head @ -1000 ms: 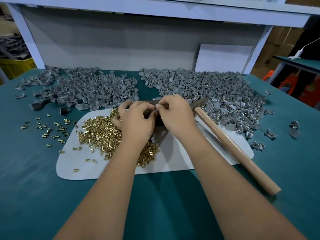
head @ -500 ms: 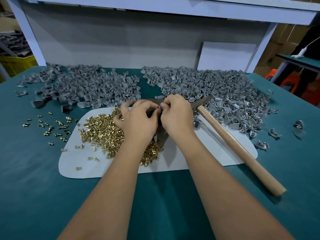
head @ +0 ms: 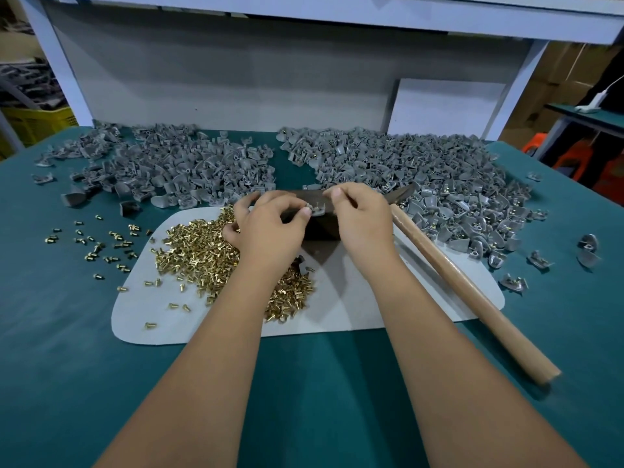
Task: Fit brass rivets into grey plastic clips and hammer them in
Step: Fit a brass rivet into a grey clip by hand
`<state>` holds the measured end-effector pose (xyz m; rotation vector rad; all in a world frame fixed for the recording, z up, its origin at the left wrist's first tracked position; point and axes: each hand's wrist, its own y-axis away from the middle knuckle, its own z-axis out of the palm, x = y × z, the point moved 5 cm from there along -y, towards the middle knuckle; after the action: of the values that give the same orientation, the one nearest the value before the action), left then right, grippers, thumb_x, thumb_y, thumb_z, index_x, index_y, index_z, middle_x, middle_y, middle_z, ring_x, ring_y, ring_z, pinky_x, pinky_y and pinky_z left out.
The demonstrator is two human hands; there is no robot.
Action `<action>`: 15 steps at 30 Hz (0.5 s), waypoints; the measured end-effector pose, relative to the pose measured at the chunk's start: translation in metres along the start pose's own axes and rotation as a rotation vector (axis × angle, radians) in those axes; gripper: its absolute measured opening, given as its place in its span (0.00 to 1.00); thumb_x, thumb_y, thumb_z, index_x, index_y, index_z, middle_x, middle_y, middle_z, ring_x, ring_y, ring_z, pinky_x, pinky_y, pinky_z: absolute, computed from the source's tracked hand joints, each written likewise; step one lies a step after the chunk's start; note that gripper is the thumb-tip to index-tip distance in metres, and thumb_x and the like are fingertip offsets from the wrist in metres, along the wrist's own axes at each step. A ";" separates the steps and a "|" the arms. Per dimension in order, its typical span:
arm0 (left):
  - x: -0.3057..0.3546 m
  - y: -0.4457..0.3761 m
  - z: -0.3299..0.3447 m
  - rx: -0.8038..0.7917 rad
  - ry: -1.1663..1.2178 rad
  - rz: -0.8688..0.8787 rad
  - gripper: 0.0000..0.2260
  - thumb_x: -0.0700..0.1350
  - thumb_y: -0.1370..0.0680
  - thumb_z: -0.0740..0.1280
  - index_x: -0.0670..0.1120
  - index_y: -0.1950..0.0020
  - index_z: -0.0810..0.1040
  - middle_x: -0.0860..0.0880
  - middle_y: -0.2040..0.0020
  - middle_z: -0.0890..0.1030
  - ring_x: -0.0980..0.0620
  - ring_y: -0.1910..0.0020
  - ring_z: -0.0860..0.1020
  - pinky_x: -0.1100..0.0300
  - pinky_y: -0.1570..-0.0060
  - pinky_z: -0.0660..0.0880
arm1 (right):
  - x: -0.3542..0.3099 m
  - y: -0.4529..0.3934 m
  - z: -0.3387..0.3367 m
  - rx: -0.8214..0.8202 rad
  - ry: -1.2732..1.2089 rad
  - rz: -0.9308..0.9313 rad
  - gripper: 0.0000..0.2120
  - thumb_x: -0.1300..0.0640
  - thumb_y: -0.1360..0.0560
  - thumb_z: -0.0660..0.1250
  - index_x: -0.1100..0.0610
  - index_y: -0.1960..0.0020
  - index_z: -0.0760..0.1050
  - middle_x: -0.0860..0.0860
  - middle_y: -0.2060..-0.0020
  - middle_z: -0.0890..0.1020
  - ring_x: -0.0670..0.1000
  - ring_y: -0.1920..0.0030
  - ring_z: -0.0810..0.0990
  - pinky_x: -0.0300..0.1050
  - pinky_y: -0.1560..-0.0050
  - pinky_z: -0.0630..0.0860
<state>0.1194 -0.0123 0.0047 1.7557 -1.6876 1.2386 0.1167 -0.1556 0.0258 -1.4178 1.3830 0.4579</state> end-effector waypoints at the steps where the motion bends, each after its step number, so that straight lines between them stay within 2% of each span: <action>1: 0.000 0.000 0.000 0.000 0.011 -0.004 0.05 0.54 0.23 0.68 0.61 0.58 0.78 0.68 0.49 0.73 0.53 0.30 0.57 0.46 0.34 0.50 | 0.001 0.000 -0.002 0.000 -0.042 0.026 0.11 0.58 0.21 0.60 0.54 0.53 0.81 0.47 0.57 0.80 0.46 0.55 0.77 0.40 0.54 0.72; 4: 0.000 0.001 0.000 -0.001 0.039 -0.013 0.05 0.54 0.23 0.68 0.60 0.58 0.79 0.70 0.53 0.72 0.53 0.30 0.57 0.46 0.34 0.51 | 0.002 0.000 -0.004 -0.004 -0.097 0.046 0.11 0.58 0.21 0.61 0.54 0.52 0.82 0.45 0.60 0.79 0.46 0.55 0.77 0.42 0.51 0.73; 9: 0.000 0.001 -0.001 -0.004 0.037 -0.022 0.04 0.53 0.22 0.68 0.60 0.58 0.80 0.67 0.50 0.74 0.53 0.30 0.57 0.46 0.35 0.51 | 0.004 0.000 -0.002 -0.015 -0.096 0.039 0.10 0.58 0.21 0.61 0.54 0.52 0.81 0.47 0.55 0.81 0.47 0.53 0.77 0.41 0.51 0.72; 15: -0.001 0.001 -0.001 -0.011 0.047 -0.029 0.06 0.53 0.22 0.67 0.60 0.59 0.79 0.67 0.49 0.74 0.53 0.30 0.57 0.46 0.34 0.50 | 0.004 0.000 -0.001 -0.003 -0.089 0.019 0.10 0.58 0.21 0.61 0.53 0.52 0.81 0.46 0.56 0.80 0.44 0.54 0.77 0.38 0.55 0.70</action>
<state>0.1183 -0.0115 0.0044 1.7254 -1.6338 1.2456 0.1169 -0.1586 0.0227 -1.3717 1.3250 0.5298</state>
